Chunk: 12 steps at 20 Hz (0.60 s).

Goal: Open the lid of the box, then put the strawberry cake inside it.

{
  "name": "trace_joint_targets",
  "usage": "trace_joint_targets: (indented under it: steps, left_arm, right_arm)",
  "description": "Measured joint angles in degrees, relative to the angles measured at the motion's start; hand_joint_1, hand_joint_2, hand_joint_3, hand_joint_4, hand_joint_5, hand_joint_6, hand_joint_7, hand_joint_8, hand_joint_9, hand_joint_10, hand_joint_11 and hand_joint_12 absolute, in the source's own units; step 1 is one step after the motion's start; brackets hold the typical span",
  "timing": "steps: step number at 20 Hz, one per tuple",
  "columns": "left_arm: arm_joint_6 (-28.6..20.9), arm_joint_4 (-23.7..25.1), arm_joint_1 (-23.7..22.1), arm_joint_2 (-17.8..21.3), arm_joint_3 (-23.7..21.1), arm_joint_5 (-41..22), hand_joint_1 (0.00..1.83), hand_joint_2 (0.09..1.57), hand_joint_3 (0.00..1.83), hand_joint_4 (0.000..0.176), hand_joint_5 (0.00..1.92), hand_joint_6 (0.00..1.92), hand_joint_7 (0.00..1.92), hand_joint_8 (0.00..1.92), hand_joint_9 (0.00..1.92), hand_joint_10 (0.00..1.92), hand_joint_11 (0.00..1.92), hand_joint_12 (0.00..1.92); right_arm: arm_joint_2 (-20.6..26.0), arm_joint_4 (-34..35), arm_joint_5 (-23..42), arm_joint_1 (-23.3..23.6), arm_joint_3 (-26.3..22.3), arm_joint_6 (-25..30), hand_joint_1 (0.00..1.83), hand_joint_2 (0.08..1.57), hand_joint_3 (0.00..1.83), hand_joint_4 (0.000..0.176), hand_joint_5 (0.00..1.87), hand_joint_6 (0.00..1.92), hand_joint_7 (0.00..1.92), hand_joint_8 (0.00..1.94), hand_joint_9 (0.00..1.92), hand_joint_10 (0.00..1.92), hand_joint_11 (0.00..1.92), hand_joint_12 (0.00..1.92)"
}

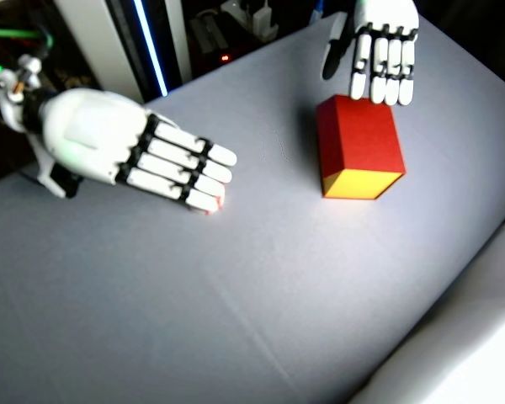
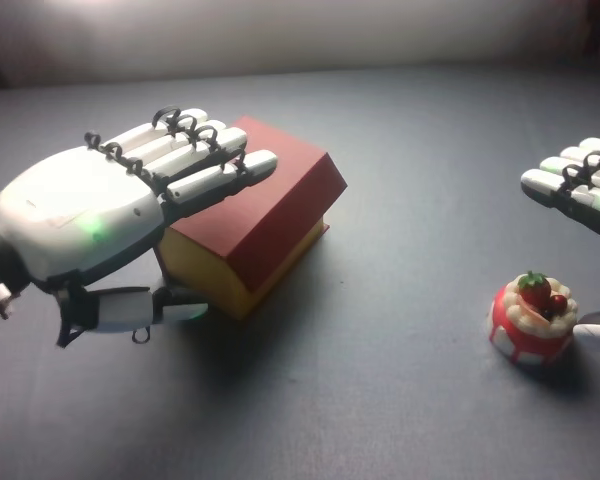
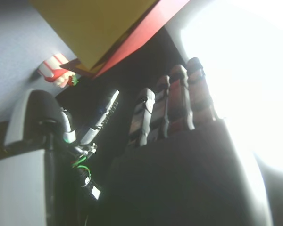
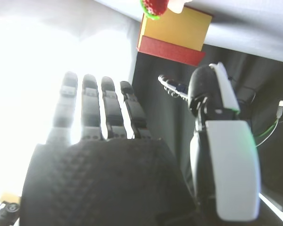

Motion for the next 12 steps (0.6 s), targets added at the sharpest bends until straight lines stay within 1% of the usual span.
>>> trace_joint_targets:
  steps: [1, 2, 3, 4, 7, 9, 11, 12]
  left_arm:
    - [0.0, -0.3, -0.5, -0.8, 0.6, 0.6, 0.83, 1.11, 0.00, 0.155, 0.00, 0.00, 0.00, 0.00, 0.00, 0.00, 0.00, 0.00]
    - [0.1, -0.9, -1.0, -1.8, 1.1, 1.2, 0.79, 1.12, 0.00, 0.172, 0.00, 0.00, 0.00, 0.00, 0.00, 0.00, 0.00, 0.00]
    - [0.2, -0.9, -1.4, -2.4, 1.4, 1.7, 0.78, 1.13, 0.00, 0.175, 0.00, 0.00, 0.00, 0.00, 0.00, 0.00, 0.00, 0.00]
    - [0.5, -1.2, -1.8, -3.0, 1.7, 2.0, 0.79, 1.13, 0.00, 0.176, 0.00, 0.00, 0.00, 0.00, 0.00, 0.00, 0.00, 0.00]
    - [1.6, -2.8, -2.7, -4.3, 2.7, 2.6, 0.87, 1.12, 0.00, 0.176, 0.00, 0.00, 0.00, 0.00, 0.00, 0.00, 0.00, 0.00]
    - [2.0, -3.8, -3.2, -4.9, 3.5, 2.6, 0.89, 1.14, 0.00, 0.176, 0.00, 0.00, 0.00, 0.00, 0.00, 0.00, 0.00, 0.00]
    - [2.3, -4.9, -3.6, -5.8, 4.1, 2.9, 0.92, 1.16, 0.01, 0.176, 0.00, 0.00, 0.00, 0.00, 0.00, 0.00, 0.00, 0.00]
    - [2.4, -5.1, -3.6, -6.1, 4.1, 2.9, 0.90, 1.17, 0.01, 0.176, 0.00, 0.00, 0.00, 0.00, 0.00, 0.00, 0.00, 0.00]
  right_arm:
    - [0.0, 0.0, 0.1, 0.0, 0.0, 0.2, 0.58, 1.21, 0.01, 0.000, 0.00, 0.00, 0.00, 0.00, 0.00, 0.00, 0.00, 0.00]
    - [0.0, 0.0, 0.2, -0.4, 0.2, 0.9, 0.53, 1.22, 0.01, 0.000, 0.00, 0.00, 0.00, 0.00, 0.00, 0.00, 0.00, 0.00]
    - [0.0, 0.1, 0.3, -0.4, 0.3, 1.0, 0.53, 1.22, 0.01, 0.000, 0.00, 0.00, 0.00, 0.00, 0.00, 0.00, 0.00, 0.00]
    - [0.0, 0.4, 0.3, -0.4, 0.3, 1.1, 0.49, 1.21, 0.01, 0.000, 0.00, 0.00, 0.00, 0.00, 0.00, 0.00, 0.00, 0.00]
    - [0.0, 0.5, 0.5, -0.4, 0.3, 1.3, 0.47, 1.20, 0.00, 0.000, 0.00, 0.00, 0.00, 0.00, 0.00, 0.00, 0.00, 0.00]
    - [0.0, 0.5, 0.7, -0.4, 0.3, 1.5, 0.45, 1.21, 0.00, 0.000, 0.00, 0.00, 0.00, 0.00, 0.00, 0.00, 0.00, 0.00]
    - [0.0, 0.4, 1.1, -0.4, 0.3, 1.7, 0.46, 1.21, 0.00, 0.000, 0.00, 0.00, 0.00, 0.00, 0.00, 0.00, 0.00, 0.00]
    - [0.0, 0.4, 1.3, -0.4, 0.3, 1.7, 0.46, 1.21, 0.00, 0.000, 0.00, 0.00, 0.00, 0.00, 0.00, 0.00, 0.00, 0.00]
